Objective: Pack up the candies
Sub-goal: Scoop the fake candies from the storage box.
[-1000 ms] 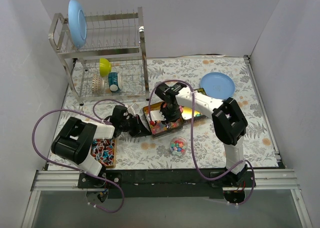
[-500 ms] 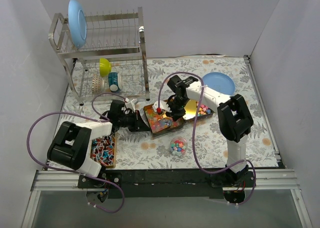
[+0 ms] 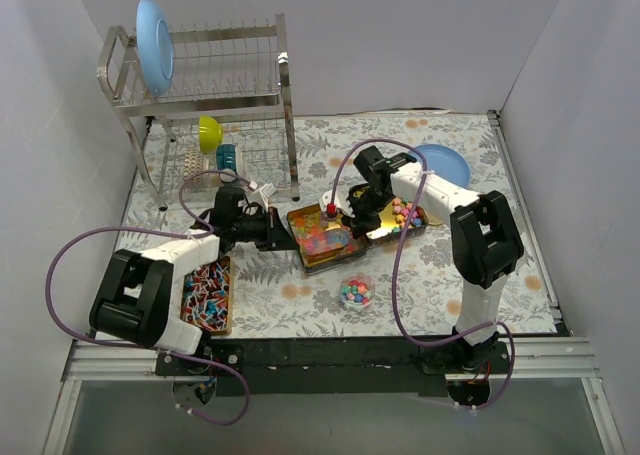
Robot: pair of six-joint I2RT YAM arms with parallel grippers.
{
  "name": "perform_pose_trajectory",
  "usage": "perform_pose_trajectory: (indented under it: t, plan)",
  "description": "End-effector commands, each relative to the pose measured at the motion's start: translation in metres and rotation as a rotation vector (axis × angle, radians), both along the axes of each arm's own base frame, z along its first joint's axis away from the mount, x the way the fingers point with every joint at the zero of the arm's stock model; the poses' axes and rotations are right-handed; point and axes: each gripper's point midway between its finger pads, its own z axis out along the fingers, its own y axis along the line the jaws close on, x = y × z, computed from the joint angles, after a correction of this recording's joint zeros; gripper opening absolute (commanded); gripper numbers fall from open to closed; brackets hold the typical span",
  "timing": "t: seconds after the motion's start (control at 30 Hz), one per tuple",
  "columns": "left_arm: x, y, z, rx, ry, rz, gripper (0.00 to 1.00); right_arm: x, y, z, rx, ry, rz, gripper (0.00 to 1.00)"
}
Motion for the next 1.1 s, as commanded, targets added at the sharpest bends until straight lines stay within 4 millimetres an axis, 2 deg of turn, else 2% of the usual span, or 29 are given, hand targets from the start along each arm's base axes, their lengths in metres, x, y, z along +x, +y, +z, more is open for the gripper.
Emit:
perform_pose_trajectory:
  t: [0.0, 0.27, 0.37, 0.43, 0.47, 0.5, 0.53, 0.57, 0.6, 0.63, 0.77, 0.83, 0.87, 0.93, 0.97, 1.07]
  plan:
    - [0.016, -0.001, 0.034, -0.043, -0.112, -0.036, 0.00, 0.004, 0.007, 0.019, 0.104, -0.012, -0.048, 0.01]
    - [0.037, -0.002, 0.047, -0.058, -0.121, -0.042, 0.01, 0.009, 0.003, 0.017, 0.135, -0.003, -0.109, 0.01]
    - [0.044, -0.001, 0.054, -0.063, -0.133, -0.034, 0.01, 0.016, 0.002, 0.027, 0.177, -0.026, -0.140, 0.01]
    - [0.050, 0.001, 0.060, -0.067, -0.144, -0.024, 0.02, 0.018, 0.003, 0.039, 0.223, -0.009, -0.191, 0.01]
    - [0.051, 0.002, 0.063, -0.071, -0.149, -0.023, 0.03, 0.029, 0.004, 0.045, 0.265, -0.031, -0.223, 0.01]
    - [0.055, 0.003, 0.070, -0.078, -0.166, -0.026, 0.04, 0.027, 0.006, 0.053, 0.298, -0.003, -0.264, 0.01]
    - [0.054, 0.004, 0.072, -0.082, -0.165, -0.038, 0.04, 0.021, 0.004, 0.046, 0.296, 0.018, -0.276, 0.01]
    - [0.058, 0.006, 0.076, -0.081, -0.174, -0.032, 0.06, 0.027, 0.007, 0.048, 0.328, -0.015, -0.276, 0.01]
    - [0.057, 0.008, 0.075, -0.074, -0.162, -0.030, 0.07, 0.025, 0.007, 0.054, 0.351, -0.025, -0.298, 0.01]
    - [0.058, 0.011, 0.075, -0.067, -0.165, -0.022, 0.08, 0.021, 0.004, 0.047, 0.355, -0.025, -0.308, 0.01]
    - [0.063, 0.020, 0.071, -0.046, -0.170, 0.000, 0.14, 0.025, 0.003, 0.066, 0.398, -0.055, -0.347, 0.01]
    - [0.066, 0.021, 0.073, -0.048, -0.176, 0.003, 0.16, 0.022, -0.004, 0.071, 0.369, -0.076, -0.339, 0.01]
    - [0.068, 0.022, 0.074, -0.047, -0.180, 0.005, 0.16, 0.024, -0.008, 0.082, 0.365, -0.109, -0.337, 0.01]
    - [0.073, 0.024, 0.072, -0.042, -0.186, 0.016, 0.18, 0.015, -0.023, 0.086, 0.315, -0.095, -0.332, 0.01]
    - [0.077, 0.027, 0.070, -0.030, -0.185, 0.033, 0.19, 0.019, -0.027, 0.098, 0.310, -0.146, -0.295, 0.01]
    - [0.087, 0.033, 0.064, -0.017, -0.182, 0.062, 0.20, 0.003, -0.052, 0.104, 0.243, -0.122, -0.267, 0.01]
